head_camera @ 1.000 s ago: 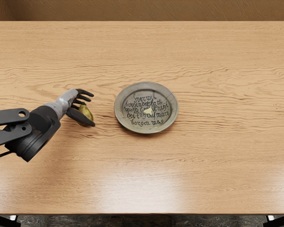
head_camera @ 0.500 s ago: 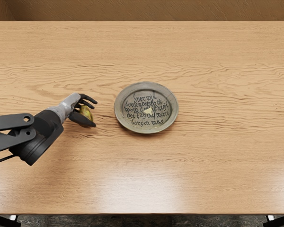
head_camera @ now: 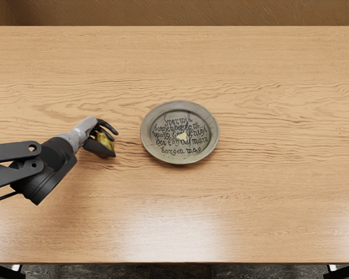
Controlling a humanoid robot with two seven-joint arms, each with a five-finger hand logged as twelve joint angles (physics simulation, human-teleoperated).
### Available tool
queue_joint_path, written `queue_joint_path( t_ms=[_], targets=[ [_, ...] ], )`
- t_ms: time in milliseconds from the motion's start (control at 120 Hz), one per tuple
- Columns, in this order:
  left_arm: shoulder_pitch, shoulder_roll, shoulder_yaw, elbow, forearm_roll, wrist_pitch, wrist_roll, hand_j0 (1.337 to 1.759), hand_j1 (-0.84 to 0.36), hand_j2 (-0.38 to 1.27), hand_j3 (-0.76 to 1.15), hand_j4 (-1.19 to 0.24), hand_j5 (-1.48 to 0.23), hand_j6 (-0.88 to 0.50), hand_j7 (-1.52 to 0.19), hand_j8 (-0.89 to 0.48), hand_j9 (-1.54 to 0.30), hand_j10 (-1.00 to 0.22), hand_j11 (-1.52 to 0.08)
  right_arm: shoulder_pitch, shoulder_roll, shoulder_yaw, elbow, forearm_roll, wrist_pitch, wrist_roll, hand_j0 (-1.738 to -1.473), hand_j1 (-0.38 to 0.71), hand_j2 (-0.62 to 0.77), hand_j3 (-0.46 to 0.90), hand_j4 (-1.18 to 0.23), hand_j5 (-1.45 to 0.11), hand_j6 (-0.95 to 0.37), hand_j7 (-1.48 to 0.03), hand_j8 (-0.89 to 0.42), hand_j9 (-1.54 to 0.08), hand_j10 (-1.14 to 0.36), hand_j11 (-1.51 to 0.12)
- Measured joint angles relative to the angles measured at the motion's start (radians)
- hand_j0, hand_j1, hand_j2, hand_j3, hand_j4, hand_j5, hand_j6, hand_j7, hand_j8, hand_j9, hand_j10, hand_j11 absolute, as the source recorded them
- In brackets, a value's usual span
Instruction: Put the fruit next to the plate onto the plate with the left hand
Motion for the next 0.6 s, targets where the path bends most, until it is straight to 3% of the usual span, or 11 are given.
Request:
queue_joint_path(
  t_ms=[150, 433, 600],
  targets=[
    [-0.011, 0.0, 0.0, 0.0, -0.004, 0.001, 0.0, 1.655, -0.31, 0.33, 0.0, -0.66, -0.86, -0.63, -0.86, -0.5, -0.86, -0.5, -0.87, 0.0, 0.0, 0.0, 0.0, 0.0, 0.0, 0.0, -1.658, -0.34, 0.0, 0.0, -0.01, -0.01, -0.01, -0.01, -0.01, -0.01, -0.01, -0.01],
    [-0.058, -0.004, -0.011, -0.002, -0.018, 0.001, -0.004, 1.655, -0.32, 0.28, 0.0, -0.67, -0.89, -0.65, -0.89, -0.48, -0.89, -0.46, -0.89, 0.0, 0.0, 0.0, 0.0, 0.0, 0.0, 0.0, -1.658, -0.34, 0.0, 0.0, -0.01, -0.01, -0.01, -0.01, -0.01, -0.01, -0.01, -0.01],
    [-0.076, -0.025, -0.011, -0.002, -0.022, 0.001, -0.005, 1.656, -0.34, 0.34, 0.0, -0.68, -0.9, -0.67, -0.89, -0.49, -0.9, -0.48, -0.9, 0.0, 0.0, 0.0, 0.0, 0.0, 0.0, 0.0, -1.658, -0.34, 0.0, 0.0, -0.01, -0.01, -0.01, -0.01, -0.01, -0.01, -0.01, -0.01]
  ],
)
